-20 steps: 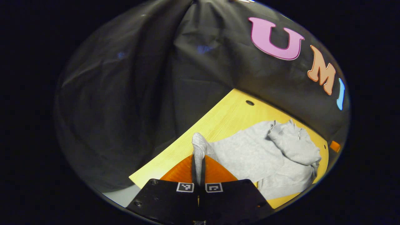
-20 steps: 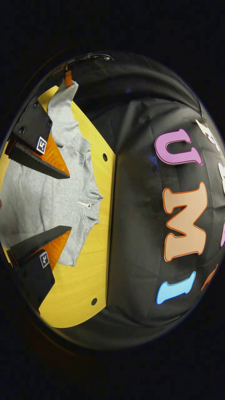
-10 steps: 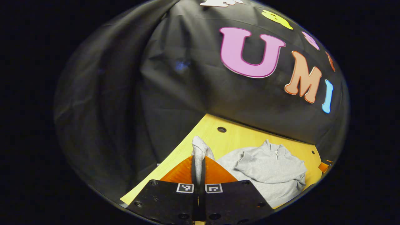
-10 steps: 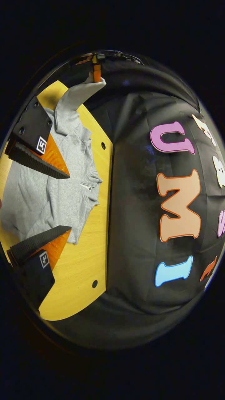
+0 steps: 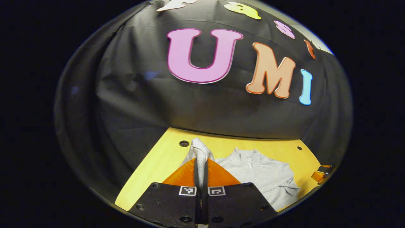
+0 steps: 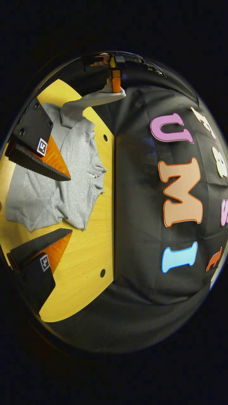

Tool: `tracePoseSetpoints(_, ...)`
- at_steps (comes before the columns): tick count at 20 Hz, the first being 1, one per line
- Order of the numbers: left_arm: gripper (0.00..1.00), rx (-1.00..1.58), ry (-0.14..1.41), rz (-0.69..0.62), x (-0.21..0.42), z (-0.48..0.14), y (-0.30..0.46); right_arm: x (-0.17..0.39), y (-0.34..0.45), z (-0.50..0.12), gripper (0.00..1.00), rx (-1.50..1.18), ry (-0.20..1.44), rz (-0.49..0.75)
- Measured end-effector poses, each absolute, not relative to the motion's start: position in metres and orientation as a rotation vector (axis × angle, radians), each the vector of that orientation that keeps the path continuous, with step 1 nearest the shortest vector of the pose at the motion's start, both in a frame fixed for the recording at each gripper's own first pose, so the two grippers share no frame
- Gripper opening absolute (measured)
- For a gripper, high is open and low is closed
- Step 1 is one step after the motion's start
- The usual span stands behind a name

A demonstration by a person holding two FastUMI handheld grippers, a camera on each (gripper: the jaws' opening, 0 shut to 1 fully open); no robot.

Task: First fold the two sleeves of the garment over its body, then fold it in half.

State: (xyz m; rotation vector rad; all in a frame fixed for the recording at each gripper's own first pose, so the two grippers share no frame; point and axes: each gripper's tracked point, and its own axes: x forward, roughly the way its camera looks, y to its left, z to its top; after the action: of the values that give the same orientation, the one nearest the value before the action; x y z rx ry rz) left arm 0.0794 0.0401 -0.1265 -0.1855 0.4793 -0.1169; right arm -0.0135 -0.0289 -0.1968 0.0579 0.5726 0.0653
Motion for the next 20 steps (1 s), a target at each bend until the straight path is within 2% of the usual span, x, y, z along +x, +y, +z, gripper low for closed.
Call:
tracePoseSetpoints(9, 0.0, -0.156, 0.449, -0.363, 0.105, -0.107, -0.096, -0.028, -0.076, -0.199, 0.96, 0.08, 0.579, -0.005)
tracePoseSetpoints(16, 0.0, -0.154, 0.491, -0.545, 0.105, -0.123, -0.211, -0.055, -0.122, -0.207, 0.96, 0.1, 0.607, -0.083)
tracePoseSetpoints(20, 0.0, -0.144, 0.539, -0.629, 0.085, -0.141, -0.265, -0.068, -0.148, -0.209, 0.96, 0.104, 0.614, -0.126)
